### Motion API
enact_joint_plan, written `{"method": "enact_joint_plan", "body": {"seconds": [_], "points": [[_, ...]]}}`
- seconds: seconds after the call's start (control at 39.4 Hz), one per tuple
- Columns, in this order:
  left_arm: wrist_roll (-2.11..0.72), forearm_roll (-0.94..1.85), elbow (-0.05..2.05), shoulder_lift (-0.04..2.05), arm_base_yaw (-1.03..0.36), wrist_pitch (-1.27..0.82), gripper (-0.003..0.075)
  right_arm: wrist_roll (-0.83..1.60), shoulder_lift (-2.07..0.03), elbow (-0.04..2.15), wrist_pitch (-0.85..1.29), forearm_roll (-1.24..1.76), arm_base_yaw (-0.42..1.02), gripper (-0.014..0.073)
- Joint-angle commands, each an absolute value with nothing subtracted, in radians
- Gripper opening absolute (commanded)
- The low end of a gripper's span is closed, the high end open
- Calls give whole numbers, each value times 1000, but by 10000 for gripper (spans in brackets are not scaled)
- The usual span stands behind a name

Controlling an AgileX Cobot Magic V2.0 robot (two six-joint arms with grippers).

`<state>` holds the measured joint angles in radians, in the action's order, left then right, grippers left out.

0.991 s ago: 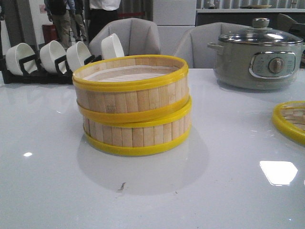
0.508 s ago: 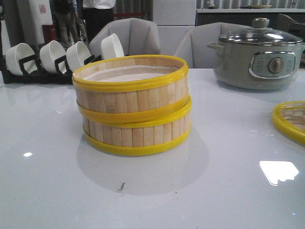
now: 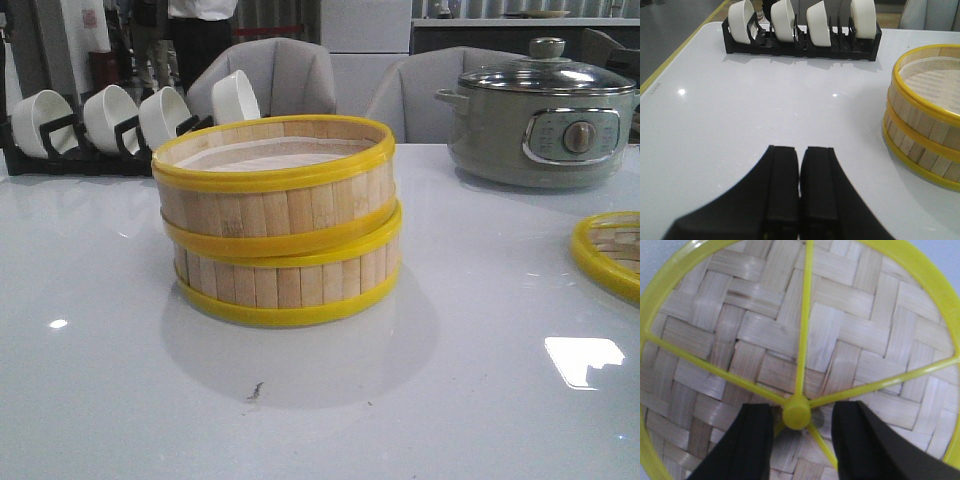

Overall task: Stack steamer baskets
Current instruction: 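Lower the right gripper and grasp the lid's central yellow knob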

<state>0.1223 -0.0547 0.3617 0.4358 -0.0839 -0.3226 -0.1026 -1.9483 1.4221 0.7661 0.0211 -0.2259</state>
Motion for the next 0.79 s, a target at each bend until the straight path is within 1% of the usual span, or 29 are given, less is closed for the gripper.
{"method": "enact_joint_plan", "body": {"seconds": [0.0, 0.13, 0.28, 0.76], "points": [[130, -56, 390, 440, -82, -237, 84, -97, -1895, 1453, 738, 14, -230, 389], [130, -56, 390, 440, -82, -237, 84, -97, -1895, 1454, 737, 14, -230, 380], [130, -56, 390, 440, -82, -237, 84, -97, -1895, 1454, 724, 14, -230, 295], [130, -56, 390, 440, -82, -237, 84, -97, -1895, 1454, 687, 14, -230, 288]]}}
